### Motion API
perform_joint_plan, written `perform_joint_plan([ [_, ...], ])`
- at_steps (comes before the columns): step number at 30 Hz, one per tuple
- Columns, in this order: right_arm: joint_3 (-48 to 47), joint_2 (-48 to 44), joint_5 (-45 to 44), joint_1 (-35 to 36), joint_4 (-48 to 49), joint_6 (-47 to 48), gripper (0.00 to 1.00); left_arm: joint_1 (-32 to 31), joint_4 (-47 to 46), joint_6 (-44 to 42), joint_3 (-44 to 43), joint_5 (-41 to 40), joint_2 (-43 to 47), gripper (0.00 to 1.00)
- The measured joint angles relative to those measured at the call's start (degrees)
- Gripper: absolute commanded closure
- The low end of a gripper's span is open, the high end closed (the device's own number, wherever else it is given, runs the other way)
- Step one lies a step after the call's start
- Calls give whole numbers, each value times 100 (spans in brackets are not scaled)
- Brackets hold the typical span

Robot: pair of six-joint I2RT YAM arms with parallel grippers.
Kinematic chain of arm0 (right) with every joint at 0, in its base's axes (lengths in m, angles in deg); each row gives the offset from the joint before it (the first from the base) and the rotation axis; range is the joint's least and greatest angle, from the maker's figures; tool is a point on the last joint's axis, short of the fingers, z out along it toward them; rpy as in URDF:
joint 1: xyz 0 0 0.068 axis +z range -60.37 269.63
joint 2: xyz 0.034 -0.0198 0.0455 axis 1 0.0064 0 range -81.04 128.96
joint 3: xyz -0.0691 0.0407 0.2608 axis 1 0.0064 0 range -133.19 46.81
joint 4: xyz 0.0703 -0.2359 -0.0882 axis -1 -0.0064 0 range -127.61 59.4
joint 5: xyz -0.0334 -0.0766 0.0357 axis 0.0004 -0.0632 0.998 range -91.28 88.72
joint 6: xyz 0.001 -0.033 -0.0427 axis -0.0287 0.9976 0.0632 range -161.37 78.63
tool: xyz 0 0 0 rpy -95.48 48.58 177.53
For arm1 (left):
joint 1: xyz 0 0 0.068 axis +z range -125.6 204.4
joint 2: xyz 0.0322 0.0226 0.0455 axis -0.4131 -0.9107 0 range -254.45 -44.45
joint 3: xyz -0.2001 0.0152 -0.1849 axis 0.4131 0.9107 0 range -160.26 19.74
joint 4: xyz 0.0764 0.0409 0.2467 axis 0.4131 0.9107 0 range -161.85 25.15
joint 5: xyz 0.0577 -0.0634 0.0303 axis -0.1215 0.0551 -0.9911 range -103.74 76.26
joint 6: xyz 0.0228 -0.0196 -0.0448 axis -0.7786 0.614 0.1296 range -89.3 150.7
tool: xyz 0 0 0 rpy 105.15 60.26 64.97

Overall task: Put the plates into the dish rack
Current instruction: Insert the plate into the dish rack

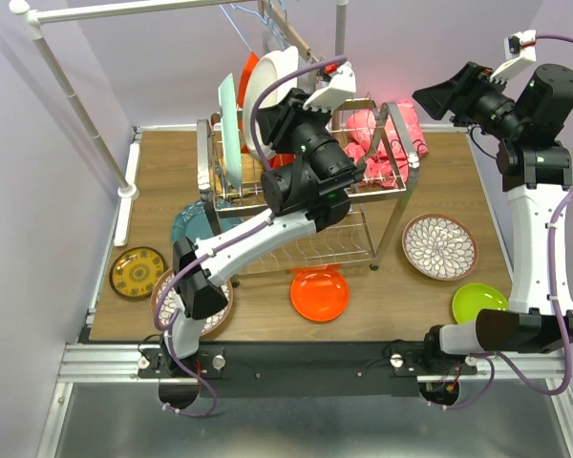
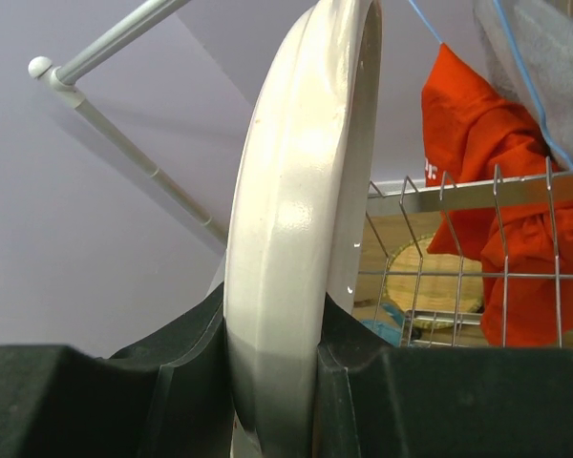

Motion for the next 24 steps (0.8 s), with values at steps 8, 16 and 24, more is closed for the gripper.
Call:
perform_joint_plan([
  [8,0,0,2,0,0,-2,14,-131,17,-13,-914,0,-186,100],
  [16,0,0,4,0,0,-2,14,-341,20,450,-1523,2,-170,100],
  [24,0,0,9,0,0,2,14,-824,2002,3921,-1423,11,431,100],
])
